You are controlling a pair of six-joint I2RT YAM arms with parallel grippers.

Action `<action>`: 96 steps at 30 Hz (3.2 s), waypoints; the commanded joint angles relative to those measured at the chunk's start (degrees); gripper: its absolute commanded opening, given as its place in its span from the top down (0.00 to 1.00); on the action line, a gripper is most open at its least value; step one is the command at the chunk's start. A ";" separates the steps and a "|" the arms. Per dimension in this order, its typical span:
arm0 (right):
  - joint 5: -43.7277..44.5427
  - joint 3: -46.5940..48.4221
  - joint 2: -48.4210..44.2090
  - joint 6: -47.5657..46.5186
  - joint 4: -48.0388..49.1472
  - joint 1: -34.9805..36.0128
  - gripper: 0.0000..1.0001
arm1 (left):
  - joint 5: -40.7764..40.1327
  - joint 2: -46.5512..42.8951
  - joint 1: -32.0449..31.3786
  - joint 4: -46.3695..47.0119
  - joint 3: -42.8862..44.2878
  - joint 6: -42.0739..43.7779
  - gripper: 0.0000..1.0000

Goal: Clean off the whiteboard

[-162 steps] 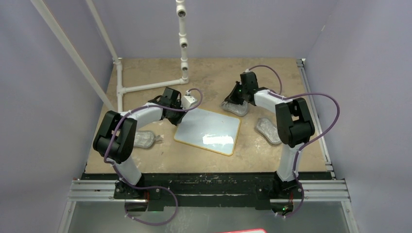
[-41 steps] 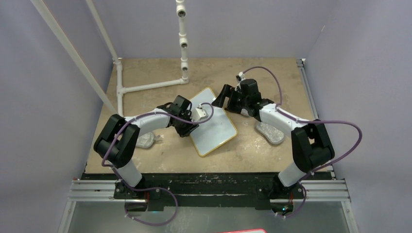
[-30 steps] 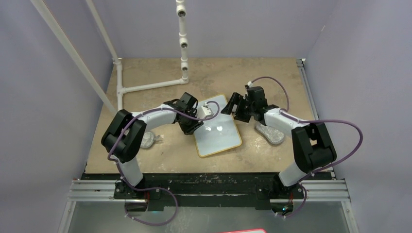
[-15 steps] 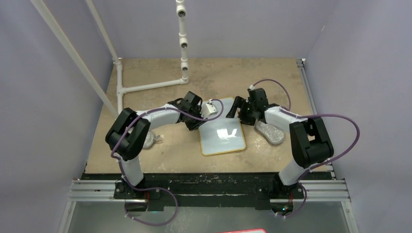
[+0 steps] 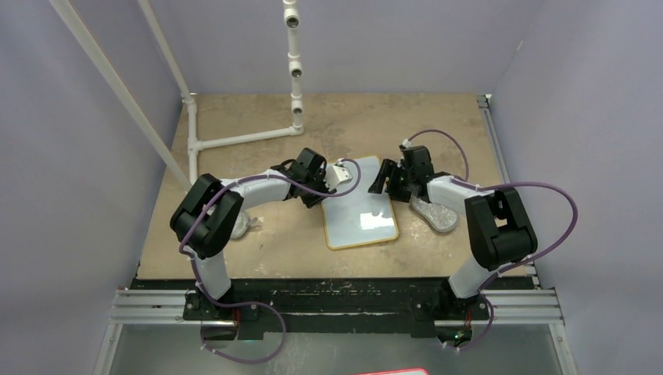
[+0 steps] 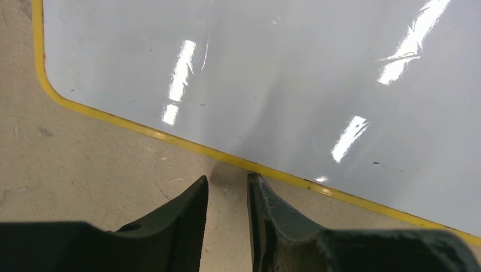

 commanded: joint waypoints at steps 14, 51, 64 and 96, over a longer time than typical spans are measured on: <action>-14.41 -0.03 -9.25 3.52 1.39 0.83 0.81 | 5.34 3.33 -0.15 -4.74 -4.02 -1.47 0.71; 42.74 48.50 3.28 -12.27 -49.07 27.81 1.00 | 13.07 -9.59 27.93 -29.06 18.71 -10.16 0.31; 61.44 52.14 15.15 -25.79 -45.91 44.99 1.00 | 7.93 -11.09 31.81 -27.47 15.93 -11.69 0.30; 39.64 5.28 7.99 -63.05 21.37 58.04 1.00 | 6.56 -10.69 31.77 -22.94 11.21 -13.69 0.25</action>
